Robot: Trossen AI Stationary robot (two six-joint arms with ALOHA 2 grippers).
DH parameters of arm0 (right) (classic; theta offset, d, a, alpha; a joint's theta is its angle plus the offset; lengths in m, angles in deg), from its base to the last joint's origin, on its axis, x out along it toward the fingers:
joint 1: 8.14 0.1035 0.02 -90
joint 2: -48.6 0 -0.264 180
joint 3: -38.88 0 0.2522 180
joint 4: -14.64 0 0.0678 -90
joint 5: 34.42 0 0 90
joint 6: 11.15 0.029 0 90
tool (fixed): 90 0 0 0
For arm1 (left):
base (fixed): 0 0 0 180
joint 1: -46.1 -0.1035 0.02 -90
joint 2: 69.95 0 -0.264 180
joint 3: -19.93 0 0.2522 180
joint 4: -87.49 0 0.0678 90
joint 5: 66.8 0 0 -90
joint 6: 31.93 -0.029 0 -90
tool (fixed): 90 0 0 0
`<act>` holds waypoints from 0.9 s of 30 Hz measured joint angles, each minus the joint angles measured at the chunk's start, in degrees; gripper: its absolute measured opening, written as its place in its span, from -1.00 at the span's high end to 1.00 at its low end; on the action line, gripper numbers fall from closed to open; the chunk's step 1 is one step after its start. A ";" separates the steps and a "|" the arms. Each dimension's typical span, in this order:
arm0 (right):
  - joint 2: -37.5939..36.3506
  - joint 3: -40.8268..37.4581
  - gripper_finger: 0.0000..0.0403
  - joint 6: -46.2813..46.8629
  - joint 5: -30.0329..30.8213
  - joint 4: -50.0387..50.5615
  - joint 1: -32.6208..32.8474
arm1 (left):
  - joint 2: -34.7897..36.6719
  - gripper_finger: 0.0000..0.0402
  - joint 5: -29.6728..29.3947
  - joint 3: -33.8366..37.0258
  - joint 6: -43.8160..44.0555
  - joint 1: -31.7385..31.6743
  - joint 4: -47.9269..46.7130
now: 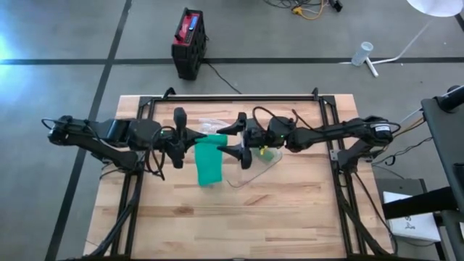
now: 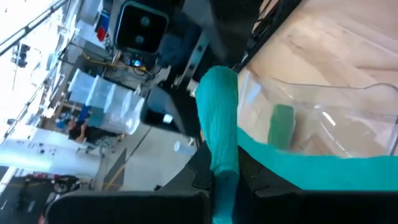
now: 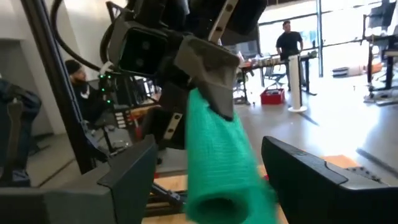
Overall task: Roll bandage
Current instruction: Roll the dark green bandage
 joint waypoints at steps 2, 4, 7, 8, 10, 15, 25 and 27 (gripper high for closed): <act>0.07 0.06 -0.36 -1.90 0.22 -0.09 0.08 | 0.00 0.96 0.06 0.00 -0.10 0.28 0.14; 0.14 0.07 -0.33 -5.07 0.40 -0.31 0.29 | -0.07 0.96 0.08 0.00 -0.09 0.73 0.39; 0.14 0.08 -0.31 -10.09 0.38 -0.19 0.73 | -0.17 0.96 0.07 0.00 -0.10 1.34 0.49; 0.11 0.08 -0.30 -12.58 0.40 -0.01 1.00 | -0.17 0.96 0.07 0.00 -0.02 1.60 0.48; -0.20 0.08 -0.28 -18.83 1.88 0.07 1.83 | -0.15 0.96 0.07 0.00 2.42 1.88 0.67; -0.85 0.10 -0.27 -38.01 10.40 -0.43 6.03 | -0.13 0.96 0.03 0.00 18.55 1.81 1.56; -0.34 0.10 -0.23 -52.53 21.13 -1.56 9.94 | -0.13 0.96 7.15 0.02 36.20 1.84 0.97; -0.34 0.08 -0.20 -52.71 21.15 -1.54 10.03 | -0.13 0.96 7.93 0.02 38.59 1.84 0.96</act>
